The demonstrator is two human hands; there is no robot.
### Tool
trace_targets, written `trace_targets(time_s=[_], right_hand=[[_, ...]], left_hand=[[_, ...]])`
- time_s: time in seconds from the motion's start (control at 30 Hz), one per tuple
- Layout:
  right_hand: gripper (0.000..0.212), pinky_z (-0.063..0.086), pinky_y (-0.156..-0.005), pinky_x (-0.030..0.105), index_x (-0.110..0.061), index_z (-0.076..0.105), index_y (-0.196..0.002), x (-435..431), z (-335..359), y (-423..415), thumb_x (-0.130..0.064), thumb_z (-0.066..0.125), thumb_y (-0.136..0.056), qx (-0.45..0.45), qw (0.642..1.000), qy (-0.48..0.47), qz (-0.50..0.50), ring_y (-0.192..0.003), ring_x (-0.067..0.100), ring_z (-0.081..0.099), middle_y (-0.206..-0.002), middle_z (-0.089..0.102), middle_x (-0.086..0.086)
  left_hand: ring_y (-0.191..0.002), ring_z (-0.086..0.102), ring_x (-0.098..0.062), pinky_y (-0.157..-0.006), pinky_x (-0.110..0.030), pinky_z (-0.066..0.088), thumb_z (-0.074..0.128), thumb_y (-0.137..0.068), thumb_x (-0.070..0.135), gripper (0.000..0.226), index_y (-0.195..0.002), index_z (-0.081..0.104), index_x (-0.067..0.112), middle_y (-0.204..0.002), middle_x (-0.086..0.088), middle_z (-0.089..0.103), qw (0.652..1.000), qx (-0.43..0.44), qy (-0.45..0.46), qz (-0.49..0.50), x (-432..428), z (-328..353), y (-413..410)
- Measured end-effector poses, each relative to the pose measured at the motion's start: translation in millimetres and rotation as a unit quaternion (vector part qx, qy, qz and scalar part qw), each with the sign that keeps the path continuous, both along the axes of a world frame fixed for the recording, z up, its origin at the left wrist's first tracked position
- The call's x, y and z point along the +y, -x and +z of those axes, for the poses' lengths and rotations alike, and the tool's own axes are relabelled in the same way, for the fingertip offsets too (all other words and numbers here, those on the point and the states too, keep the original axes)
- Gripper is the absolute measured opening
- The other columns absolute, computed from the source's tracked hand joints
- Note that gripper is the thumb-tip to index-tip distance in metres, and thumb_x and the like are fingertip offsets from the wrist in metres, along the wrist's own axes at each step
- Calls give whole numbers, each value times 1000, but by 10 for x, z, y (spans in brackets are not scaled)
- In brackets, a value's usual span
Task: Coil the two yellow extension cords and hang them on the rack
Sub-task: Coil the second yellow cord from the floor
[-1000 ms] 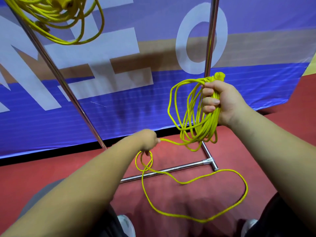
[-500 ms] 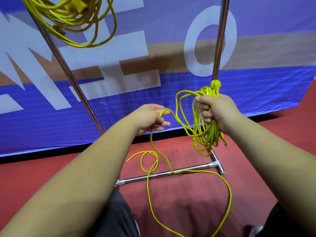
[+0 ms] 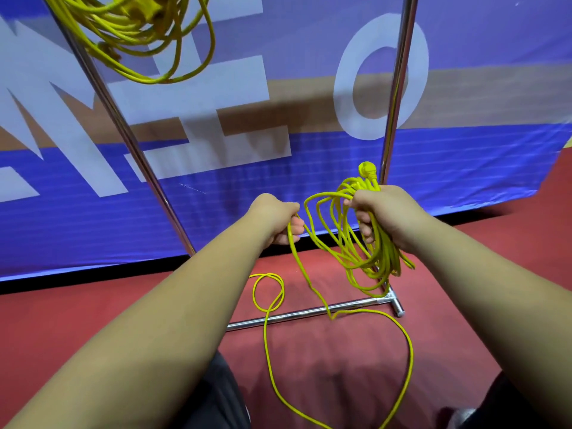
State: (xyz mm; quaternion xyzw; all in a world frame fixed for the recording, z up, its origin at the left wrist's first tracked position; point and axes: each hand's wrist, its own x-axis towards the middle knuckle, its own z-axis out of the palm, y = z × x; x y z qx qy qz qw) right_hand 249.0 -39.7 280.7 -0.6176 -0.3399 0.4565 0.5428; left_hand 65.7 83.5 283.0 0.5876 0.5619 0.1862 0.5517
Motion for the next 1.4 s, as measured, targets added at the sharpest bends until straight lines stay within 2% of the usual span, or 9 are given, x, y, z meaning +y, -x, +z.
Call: trace_targets(time_s=[0.13, 0.23, 0.37, 0.47, 0.73, 0.9, 1.03, 1.23, 1.4], right_hand=[[8, 47, -49, 31, -2, 65, -93, -5, -55, 80, -4, 60, -89, -6, 998, 48, 38, -49, 20, 51, -64, 60, 9], [3, 42, -49, 30, -2, 62, -86, 2, -112, 127, -5, 61, -88, 7, 997, 62, 50, -45, 19, 42, -58, 60, 6], [20, 38, -47, 28, -10, 57, -76, 31, -171, 141, -10, 66, -94, 2, 997, 61, 56, -42, 18, 40, -51, 53, 1], [30, 37, -49, 29, -16, 54, -72, 63, -226, 117, -16, 73, -95, 5, 997, 53, 52, -45, 19, 40, -55, 48, 0], [11, 47, -51, 29, -15, 65, -89, 84, -319, 89, -17, 74, -96, 0, 997, 59, 42, -57, 18, 59, -73, 62, 6], [12, 61, -63, 33, -12, 72, -108, 64, -324, 193, -19, 72, -98, 31, 993, 68, 88, -82, 28, 72, -94, 73, 12], [10, 63, -67, 38, -8, 72, -102, 34, -304, 294, -16, 66, -101, 38, 992, 76, 91, -80, 27, 78, -91, 76, 14], [24, 46, -52, 29, -13, 72, -90, 65, -280, 330, -36, 74, -99, 66, 991, 76, 92, -53, 16, 58, -79, 68, 8], [43, 40, -47, 26, -15, 63, -95, 66, -211, 386, -57, 66, -99, 137, 984, 72, 93, -49, 12, 44, -66, 50, 0]], left_hand=[[-86, 70, -25, -78, -39, 65, 59, -98, -9, 4, -101, 62, -8, -97, -19, 65, 971, -161, 178, 2, 6, 93, 5], [-88, 71, -26, -92, -36, 57, 56, -97, -15, 10, -94, 64, -10, -94, -18, 66, 965, -182, 189, 0, 72, 108, 63], [-90, 72, -26, -78, -50, 65, 61, -102, 1, 6, -101, 66, 4, -103, -8, 68, 972, -123, 199, -17, 99, 85, 146], [-83, 78, -22, -71, -48, 64, 63, -103, 12, 8, -107, 69, 10, -100, -3, 73, 985, -54, 151, -57, 69, 65, 173], [-64, 76, -22, -54, -31, 62, 65, -100, 2, 13, -110, 61, -5, -91, -15, 65, 973, -183, 141, 9, 25, 103, 93], [-78, 73, -25, -53, -27, 61, 64, -101, 4, 12, -110, 59, -3, -86, -13, 59, 961, -217, 169, 31, 44, 76, 63], [-82, 69, -23, -52, -28, 62, 59, -103, 2, 6, -105, 60, -4, -85, -13, 57, 950, -237, 198, 51, 53, 42, 31], [-78, 69, -27, -48, -29, 60, 57, -104, 0, 7, -101, 61, -5, -92, -18, 58, 936, -254, 229, 81, 84, -10, -16], [-80, 70, -28, -47, -29, 60, 59, -103, 0, 7, -101, 63, -6, -92, -18, 58, 933, -253, 234, 100, 150, -49, -35]])
